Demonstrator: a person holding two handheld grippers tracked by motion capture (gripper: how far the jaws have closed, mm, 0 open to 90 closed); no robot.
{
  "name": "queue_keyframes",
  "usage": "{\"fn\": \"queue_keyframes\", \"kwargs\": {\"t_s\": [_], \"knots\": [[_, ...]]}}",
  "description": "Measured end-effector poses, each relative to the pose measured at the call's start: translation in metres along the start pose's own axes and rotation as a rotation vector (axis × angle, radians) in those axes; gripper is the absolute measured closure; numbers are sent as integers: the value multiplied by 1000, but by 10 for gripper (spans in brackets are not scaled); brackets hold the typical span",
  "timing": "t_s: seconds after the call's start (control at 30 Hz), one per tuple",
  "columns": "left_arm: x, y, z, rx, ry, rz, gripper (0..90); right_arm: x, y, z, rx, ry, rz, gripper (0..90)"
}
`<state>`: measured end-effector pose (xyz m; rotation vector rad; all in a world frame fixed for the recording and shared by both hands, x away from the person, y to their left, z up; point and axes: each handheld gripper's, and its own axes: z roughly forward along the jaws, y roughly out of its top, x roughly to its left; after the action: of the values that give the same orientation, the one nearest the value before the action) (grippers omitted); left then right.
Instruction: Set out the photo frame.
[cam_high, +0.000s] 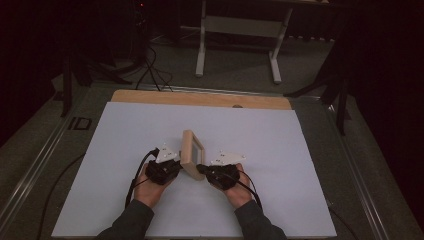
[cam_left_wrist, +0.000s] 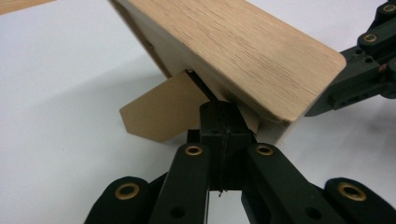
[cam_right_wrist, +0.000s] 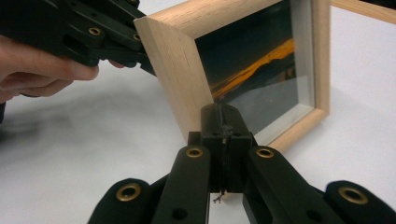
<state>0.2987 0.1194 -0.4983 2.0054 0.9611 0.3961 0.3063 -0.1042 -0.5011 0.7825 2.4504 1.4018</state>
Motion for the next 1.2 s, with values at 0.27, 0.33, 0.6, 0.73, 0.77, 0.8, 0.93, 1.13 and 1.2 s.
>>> {"fn": "queue_keyframes", "kwargs": {"t_s": [0.27,0.33,0.6,0.73,0.77,0.8,0.93,1.13,1.2], "knots": [[4,-1,1,1,8,-14,898,5,2,4,1,11,-4,895],[4,-1,1,1,8,-12,898,5,2,4,1,13,-9,894],[8,-1,-5,-24,36,-15,827,8,4,3,15,-16,-73,848],[12,-1,-11,-44,48,-40,763,8,5,1,16,-26,-80,796],[13,-1,-12,-50,51,-46,738,7,5,1,14,-27,-81,780],[14,-1,-14,-56,54,-47,719,7,5,0,12,-30,-79,765],[14,0,-17,-64,70,-54,647,3,5,-3,3,-35,-67,684],[16,1,-24,-79,101,-66,575,-2,6,-8,-6,-48,-51,624],[16,1,-27,-87,112,-71,548,-3,6,-9,-9,-50,-49,615]]}}
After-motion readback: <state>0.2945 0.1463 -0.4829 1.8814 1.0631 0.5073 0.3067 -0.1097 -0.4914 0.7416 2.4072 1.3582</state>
